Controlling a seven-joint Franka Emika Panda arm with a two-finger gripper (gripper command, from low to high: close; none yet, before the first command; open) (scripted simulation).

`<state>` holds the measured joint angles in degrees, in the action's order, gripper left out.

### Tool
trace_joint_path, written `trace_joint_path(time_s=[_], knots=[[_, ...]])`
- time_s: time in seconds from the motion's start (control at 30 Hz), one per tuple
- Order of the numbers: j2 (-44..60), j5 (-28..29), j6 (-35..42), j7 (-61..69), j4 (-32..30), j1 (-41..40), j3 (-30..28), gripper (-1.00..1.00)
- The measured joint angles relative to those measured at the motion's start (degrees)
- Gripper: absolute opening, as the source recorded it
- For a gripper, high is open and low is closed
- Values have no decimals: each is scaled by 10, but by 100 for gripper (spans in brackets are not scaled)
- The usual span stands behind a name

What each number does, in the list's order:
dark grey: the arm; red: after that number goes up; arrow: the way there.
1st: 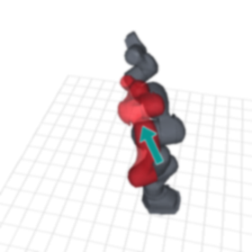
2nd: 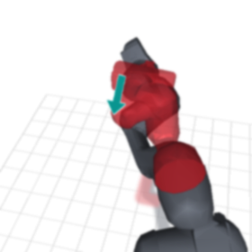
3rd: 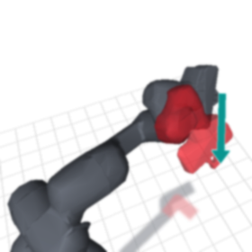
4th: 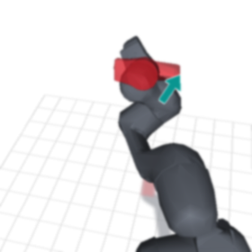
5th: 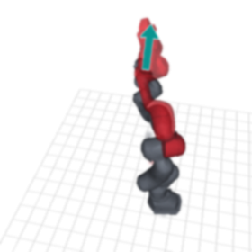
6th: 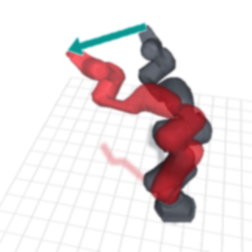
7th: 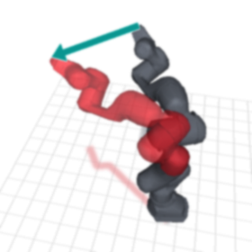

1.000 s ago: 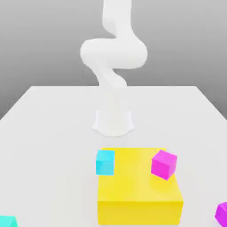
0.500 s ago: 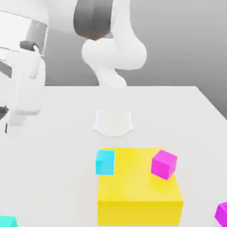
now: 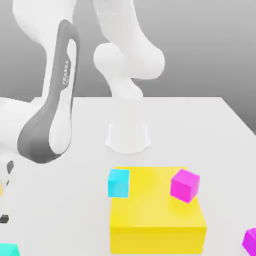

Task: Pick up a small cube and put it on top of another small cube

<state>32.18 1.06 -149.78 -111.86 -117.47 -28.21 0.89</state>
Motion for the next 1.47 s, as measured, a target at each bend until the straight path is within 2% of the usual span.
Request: trace_joint_path(time_s=[0.03,0.07,0.27,0.43,0.6,0.77,0.9,1.17,1.33,1.37,1.47], knots=[[21,0,-16,-1,5,0,0,0],[32,0,-24,-1,7,0,-1,-100],[38,-1,-29,-1,8,0,-1,-100],[-40,-1,29,3,-12,2,3,-100],[-138,27,68,58,-75,46,53,-100],[-232,28,98,135,-144,88,115,-100],[-309,3,118,214,-200,150,155,-100],[-470,-81,153,395,-314,267,187,-100],[-421,-70,63,403,-354,276,203,-100],[-408,-67,46,401,-358,274,207,100],[-408,-67,46,401,-358,274,207,100]])
